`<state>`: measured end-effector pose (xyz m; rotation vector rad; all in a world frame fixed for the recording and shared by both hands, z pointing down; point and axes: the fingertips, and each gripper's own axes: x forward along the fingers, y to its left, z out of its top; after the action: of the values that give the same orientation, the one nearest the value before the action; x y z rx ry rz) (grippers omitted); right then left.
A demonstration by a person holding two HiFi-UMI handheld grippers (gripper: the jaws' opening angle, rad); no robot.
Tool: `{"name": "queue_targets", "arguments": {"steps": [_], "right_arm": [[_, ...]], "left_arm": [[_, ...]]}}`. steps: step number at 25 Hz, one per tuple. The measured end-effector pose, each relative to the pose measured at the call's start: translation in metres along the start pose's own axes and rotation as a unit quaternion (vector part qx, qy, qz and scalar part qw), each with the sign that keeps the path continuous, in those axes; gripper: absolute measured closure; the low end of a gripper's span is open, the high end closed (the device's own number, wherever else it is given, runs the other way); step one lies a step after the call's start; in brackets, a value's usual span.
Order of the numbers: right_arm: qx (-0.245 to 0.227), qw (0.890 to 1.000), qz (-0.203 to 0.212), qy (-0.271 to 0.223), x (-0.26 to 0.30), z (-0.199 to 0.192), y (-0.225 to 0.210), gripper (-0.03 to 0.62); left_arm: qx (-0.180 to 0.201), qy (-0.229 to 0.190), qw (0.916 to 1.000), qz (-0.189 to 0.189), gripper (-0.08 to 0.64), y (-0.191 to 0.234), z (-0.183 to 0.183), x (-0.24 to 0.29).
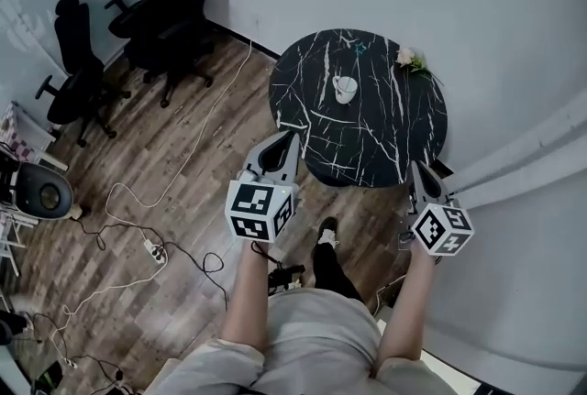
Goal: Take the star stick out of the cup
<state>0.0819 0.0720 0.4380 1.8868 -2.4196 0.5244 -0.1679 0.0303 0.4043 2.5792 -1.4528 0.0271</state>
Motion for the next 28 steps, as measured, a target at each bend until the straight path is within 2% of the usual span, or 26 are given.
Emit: {"name": "queue_targets", "arguments": {"steps": [6, 10, 17, 21, 28], "right_arm": [[-0.001, 1.000, 0.014, 0.000, 0.060, 0.032, -0.022, 0.557], [0.018, 1.000, 0.025, -0.004, 0.104, 0.048, -0.046, 0.557], [0.019, 0.997, 0.068, -0.002, 0.181, 0.076, -0.077, 0.557], [0.032, 0.996, 0.079, -0.013, 0.216, 0.097, -0.101, 0.557], [0.055, 0.992, 0.110, 0.001, 0.259, 0.091, -0.121, 0.557]], "left_arm": [[0.008, 0.006, 0.9999, 0.003, 0.538, 0.019, 0.017, 0.057], [0.022, 0.011, 0.9997, 0.003, 0.538, 0.028, 0.028, 0.099], [0.021, 0.010, 0.9992, 0.033, 0.538, 0.051, 0.040, 0.166], [0.028, 0.015, 0.9985, 0.044, 0.538, 0.061, 0.046, 0.198], [0.013, 0.022, 0.9966, 0.078, 0.538, 0.075, 0.038, 0.217]]}}
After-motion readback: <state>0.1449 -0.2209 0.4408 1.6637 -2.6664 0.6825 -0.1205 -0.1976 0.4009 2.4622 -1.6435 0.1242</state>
